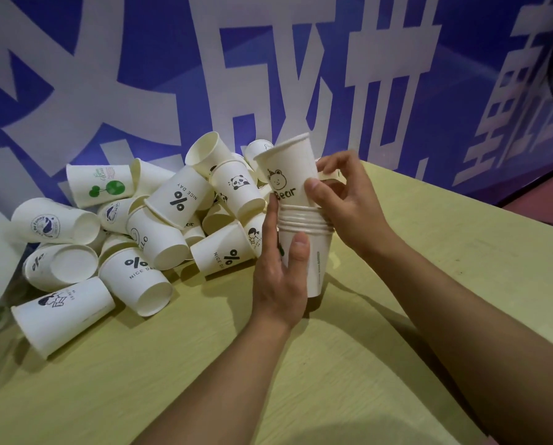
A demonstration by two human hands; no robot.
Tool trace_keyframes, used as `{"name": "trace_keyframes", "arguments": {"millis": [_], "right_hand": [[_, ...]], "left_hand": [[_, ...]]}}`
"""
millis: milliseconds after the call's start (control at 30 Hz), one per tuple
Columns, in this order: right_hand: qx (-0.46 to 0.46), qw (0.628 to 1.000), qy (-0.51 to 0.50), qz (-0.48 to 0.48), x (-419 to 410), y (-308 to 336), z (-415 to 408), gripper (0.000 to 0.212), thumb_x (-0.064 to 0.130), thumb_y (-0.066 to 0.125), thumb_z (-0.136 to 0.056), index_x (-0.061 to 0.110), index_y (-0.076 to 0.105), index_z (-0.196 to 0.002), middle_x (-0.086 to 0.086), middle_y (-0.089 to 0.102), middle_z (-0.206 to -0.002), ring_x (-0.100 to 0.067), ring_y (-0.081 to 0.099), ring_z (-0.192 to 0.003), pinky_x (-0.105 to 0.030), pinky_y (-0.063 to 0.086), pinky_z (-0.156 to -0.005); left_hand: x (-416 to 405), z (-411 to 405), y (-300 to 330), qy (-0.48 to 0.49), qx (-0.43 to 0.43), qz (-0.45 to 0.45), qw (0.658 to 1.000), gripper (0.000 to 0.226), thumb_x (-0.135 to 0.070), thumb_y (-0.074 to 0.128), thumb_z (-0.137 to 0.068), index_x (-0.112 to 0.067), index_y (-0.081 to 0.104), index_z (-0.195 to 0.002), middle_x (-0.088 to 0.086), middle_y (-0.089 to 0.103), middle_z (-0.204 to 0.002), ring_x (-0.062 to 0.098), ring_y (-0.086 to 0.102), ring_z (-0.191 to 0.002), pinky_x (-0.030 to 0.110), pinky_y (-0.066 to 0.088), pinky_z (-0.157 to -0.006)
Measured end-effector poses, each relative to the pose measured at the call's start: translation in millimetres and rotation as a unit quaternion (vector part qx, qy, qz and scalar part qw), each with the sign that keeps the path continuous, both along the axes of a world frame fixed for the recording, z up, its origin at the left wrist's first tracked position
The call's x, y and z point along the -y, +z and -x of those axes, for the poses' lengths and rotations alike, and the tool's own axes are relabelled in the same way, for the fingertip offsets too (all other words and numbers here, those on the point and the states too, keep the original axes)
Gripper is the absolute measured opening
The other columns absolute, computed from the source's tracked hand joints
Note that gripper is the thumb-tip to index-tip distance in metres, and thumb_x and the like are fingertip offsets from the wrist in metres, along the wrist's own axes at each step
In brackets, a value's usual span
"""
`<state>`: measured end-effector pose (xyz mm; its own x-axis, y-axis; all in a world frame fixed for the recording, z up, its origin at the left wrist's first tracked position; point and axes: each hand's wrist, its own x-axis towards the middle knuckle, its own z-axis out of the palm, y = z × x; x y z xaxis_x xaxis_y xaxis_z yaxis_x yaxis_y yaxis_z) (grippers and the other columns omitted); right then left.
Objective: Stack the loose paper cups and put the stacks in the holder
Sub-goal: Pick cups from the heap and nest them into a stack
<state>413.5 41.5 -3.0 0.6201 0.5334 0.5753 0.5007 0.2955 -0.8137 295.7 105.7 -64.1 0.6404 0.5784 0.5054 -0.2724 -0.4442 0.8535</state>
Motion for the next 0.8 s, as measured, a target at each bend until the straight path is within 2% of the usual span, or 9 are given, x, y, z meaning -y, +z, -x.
{"name": "trace_keyframes", "arguments": {"millis": [100, 200, 300, 367, 467, 567, 667, 733, 800], "right_hand": [[0.025, 1.000, 0.008, 0.006, 3.4, 1.6, 0.6, 0.059, 0.027, 0.067, -0.090, 0.043, 0.030, -0.133, 0.007, 0.047, -0.126, -0.009, 0.069, -0.091, -0.023, 0.058, -0.068], [0.062, 0.997, 0.006, 0.043, 2.8, 0.4, 2.6, 0.059, 0.036, 0.059, -0.090, 0.046, 0.032, -0.142, 0.009, 0.045, -0.135, -0.006, 0.065, -0.099, -0.021, 0.057, -0.073], [0.078, 0.995, -0.028, 0.057, -0.3, -3.2, 3.1, 0.048, 0.042, 0.054, -0.089, 0.046, 0.044, -0.135, 0.009, 0.047, -0.137, -0.004, 0.057, -0.105, -0.014, 0.052, -0.079], [0.082, 0.995, -0.033, 0.043, -1.7, -6.6, 0.8, 0.032, 0.036, 0.061, -0.092, 0.036, 0.059, -0.124, 0.008, 0.051, -0.131, 0.000, 0.056, -0.104, -0.011, 0.049, -0.080], [0.078, 0.995, -0.029, 0.051, -2.8, -12.8, -5.8, 0.014, 0.025, 0.067, -0.093, 0.024, 0.073, -0.106, 0.004, 0.058, -0.125, -0.005, 0.055, -0.114, -0.024, 0.054, -0.088], [0.080, 0.995, -0.014, 0.054, -2.1, -13.7, -9.5, 0.016, 0.022, 0.068, -0.092, 0.019, 0.075, -0.106, 0.002, 0.066, -0.118, -0.010, 0.059, -0.112, -0.038, 0.057, -0.089], [0.097, 0.994, -0.008, 0.050, 0.6, -12.5, -8.8, 0.021, 0.028, 0.066, -0.092, 0.018, 0.074, -0.108, 0.001, 0.068, -0.114, -0.009, 0.062, -0.108, -0.033, 0.056, -0.088], [0.087, 0.995, -0.016, 0.036, 1.5, -10.4, -10.3, 0.027, 0.037, 0.062, -0.089, 0.018, 0.075, -0.105, 0.001, 0.067, -0.116, -0.008, 0.061, -0.109, -0.028, 0.054, -0.089], [0.080, 0.993, -0.075, 0.032, -4.2, -9.4, -20.1, 0.023, 0.032, 0.062, -0.092, 0.021, 0.073, -0.109, 0.000, 0.063, -0.121, -0.009, 0.058, -0.112, -0.028, 0.053, -0.091]], "left_hand": [[-1.5, -0.7, -1.2, 0.016, 0.016, 0.008, 1.000, 0.060, -0.066, 0.041, -0.089, -0.070, 0.017, -0.143, -0.024, 0.055, -0.137, 0.004, 0.061, -0.117, 0.047, 0.053, -0.097], [-0.3, 0.0, -0.2, 0.035, 0.012, -0.002, 0.999, 0.057, -0.068, 0.038, -0.088, -0.074, 0.015, -0.140, -0.016, 0.054, -0.141, 0.003, 0.061, -0.113, 0.048, 0.056, -0.093], [-0.8, -0.5, 0.8, 0.058, 0.021, -0.002, 0.998, 0.055, -0.068, 0.036, -0.087, -0.078, 0.014, -0.136, -0.009, 0.050, -0.147, 0.008, 0.060, -0.117, 0.047, 0.056, -0.092], [-3.6, -1.3, 0.6, 0.079, 0.024, 0.015, 0.996, 0.054, -0.070, 0.035, -0.087, -0.080, 0.012, -0.135, -0.005, 0.045, -0.153, 0.017, 0.057, -0.125, 0.051, 0.054, -0.095], [-7.6, -2.5, -1.3, 0.101, 0.026, 0.037, 0.994, 0.053, -0.072, 0.034, -0.086, -0.082, 0.010, -0.132, -0.003, 0.041, -0.157, 0.023, 0.052, -0.132, 0.054, 0.051, -0.100], [-8.1, -3.0, -1.3, 0.101, 0.030, 0.043, 0.993, 0.051, -0.070, 0.035, -0.087, -0.084, 0.010, -0.129, -0.008, 0.036, -0.160, 0.018, 0.048, -0.136, 0.052, 0.048, -0.104], [-8.2, -3.0, -0.1, 0.090, 0.025, 0.047, 0.995, 0.051, -0.070, 0.034, -0.087, -0.085, 0.008, -0.129, -0.012, 0.031, -0.162, 0.014, 0.043, -0.142, 0.050, 0.044, -0.110], [-7.8, -2.2, 0.1, 0.076, 0.018, 0.051, 0.996, 0.052, -0.071, 0.035, -0.087, -0.084, 0.009, -0.130, -0.010, 0.032, -0.162, 0.017, 0.045, -0.140, 0.052, 0.046, -0.107], [-7.1, 0.1, 1.8, 0.074, 0.022, 0.047, 0.996, 0.051, -0.070, 0.035, -0.088, -0.083, 0.010, -0.131, -0.007, 0.033, -0.162, 0.020, 0.048, -0.137, 0.053, 0.049, -0.104]]}}
